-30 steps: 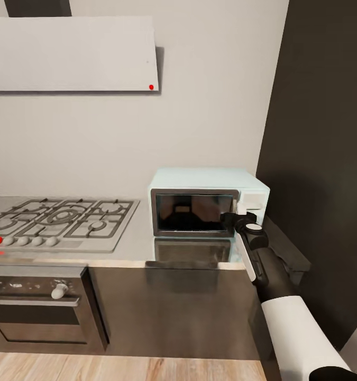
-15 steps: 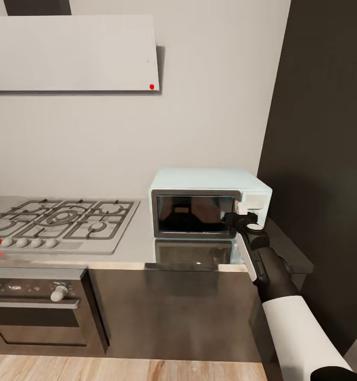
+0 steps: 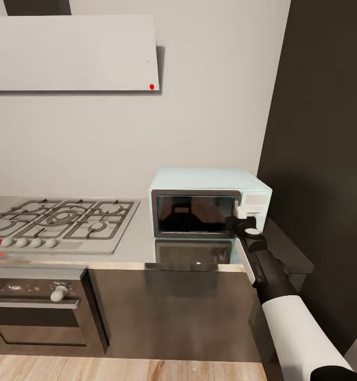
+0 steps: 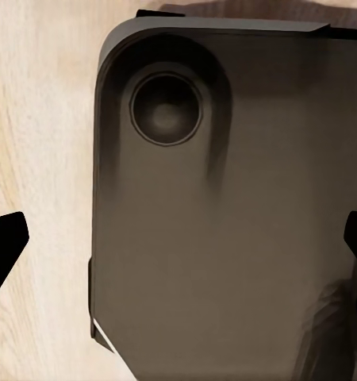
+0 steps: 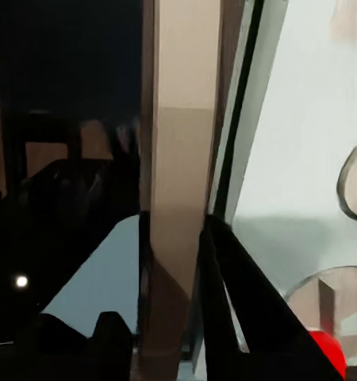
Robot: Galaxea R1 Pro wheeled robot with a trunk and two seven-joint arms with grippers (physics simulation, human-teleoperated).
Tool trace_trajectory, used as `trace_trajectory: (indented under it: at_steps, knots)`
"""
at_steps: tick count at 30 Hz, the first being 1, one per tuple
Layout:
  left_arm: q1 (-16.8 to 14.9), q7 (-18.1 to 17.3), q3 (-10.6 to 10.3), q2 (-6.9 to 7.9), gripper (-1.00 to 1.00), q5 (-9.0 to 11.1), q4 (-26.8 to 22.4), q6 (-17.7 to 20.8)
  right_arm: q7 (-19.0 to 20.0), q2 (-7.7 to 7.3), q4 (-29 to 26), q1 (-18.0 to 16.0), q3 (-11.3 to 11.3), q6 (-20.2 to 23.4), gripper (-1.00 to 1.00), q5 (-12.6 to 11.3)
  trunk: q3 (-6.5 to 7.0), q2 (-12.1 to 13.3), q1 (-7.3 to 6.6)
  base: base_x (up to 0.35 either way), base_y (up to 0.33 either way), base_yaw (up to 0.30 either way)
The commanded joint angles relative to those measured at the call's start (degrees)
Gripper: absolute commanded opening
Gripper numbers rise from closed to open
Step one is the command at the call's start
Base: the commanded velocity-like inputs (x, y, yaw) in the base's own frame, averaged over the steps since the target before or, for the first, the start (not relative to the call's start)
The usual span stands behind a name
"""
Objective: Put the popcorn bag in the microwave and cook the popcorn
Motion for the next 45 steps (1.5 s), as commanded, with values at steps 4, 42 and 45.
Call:
trace_trajectory:
  at_steps: [4,42,45]
  knots:
    - [0.0,0.0,0.0,-0.02,1.00,0.5,0.0,-0.1,-0.1,0.02,-0.1,0.0,0.2,0.0,-1.00,-1.5,-0.05,0.0,0.00,0.000,0.000,0.000]
    - [0.0,0.0,0.1,-0.07,1.00,0.5,0.0,-0.1,-0.7,0.30,-0.2,0.0,0.3,-0.1,-1.00,-1.4,-0.05,0.0,0.00,-0.153,0.000,0.000]
    - [0.0,0.0,0.0,-0.07,1.00,0.5,0.0,-0.1,-0.7,0.30,-0.2,0.0,0.3,-0.1,-1.00,-1.4,-0.05,0.0,0.00,-0.003,0.000,0.000]
